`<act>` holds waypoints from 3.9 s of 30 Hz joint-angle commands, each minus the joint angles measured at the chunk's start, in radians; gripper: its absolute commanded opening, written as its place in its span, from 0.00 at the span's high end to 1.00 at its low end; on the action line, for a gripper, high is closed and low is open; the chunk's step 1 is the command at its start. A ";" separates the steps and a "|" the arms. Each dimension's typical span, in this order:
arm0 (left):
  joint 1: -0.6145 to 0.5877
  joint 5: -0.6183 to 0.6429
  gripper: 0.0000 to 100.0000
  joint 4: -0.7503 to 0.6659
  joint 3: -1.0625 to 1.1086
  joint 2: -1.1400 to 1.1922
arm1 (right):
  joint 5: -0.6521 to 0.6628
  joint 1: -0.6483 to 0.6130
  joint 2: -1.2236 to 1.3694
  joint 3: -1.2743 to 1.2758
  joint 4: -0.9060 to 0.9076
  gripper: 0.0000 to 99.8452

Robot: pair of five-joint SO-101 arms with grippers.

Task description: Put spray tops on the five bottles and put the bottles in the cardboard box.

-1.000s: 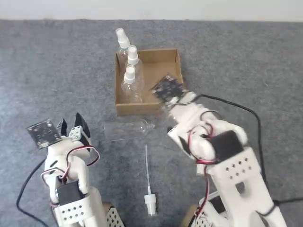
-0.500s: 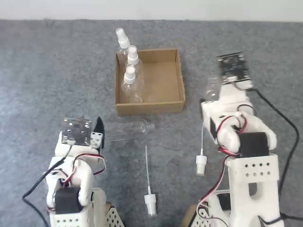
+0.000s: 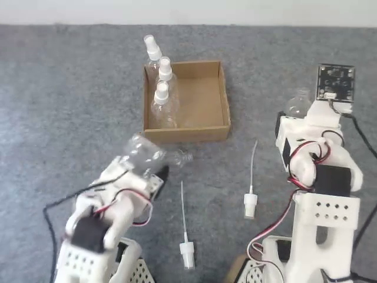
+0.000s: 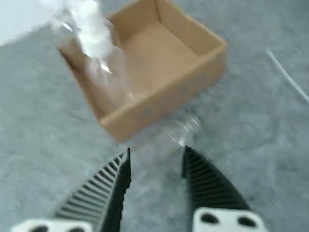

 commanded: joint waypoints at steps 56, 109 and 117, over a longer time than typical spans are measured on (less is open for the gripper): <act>0.089 0.446 0.99 -0.221 -0.151 0.964 | -0.003 0.005 -0.028 0.041 -0.074 0.94; -0.144 -0.422 0.78 -0.104 0.114 0.350 | -0.002 0.035 -0.028 0.037 -0.077 0.94; -0.296 -0.433 0.78 -0.123 0.148 0.350 | -0.002 0.035 -0.028 0.038 -0.077 0.94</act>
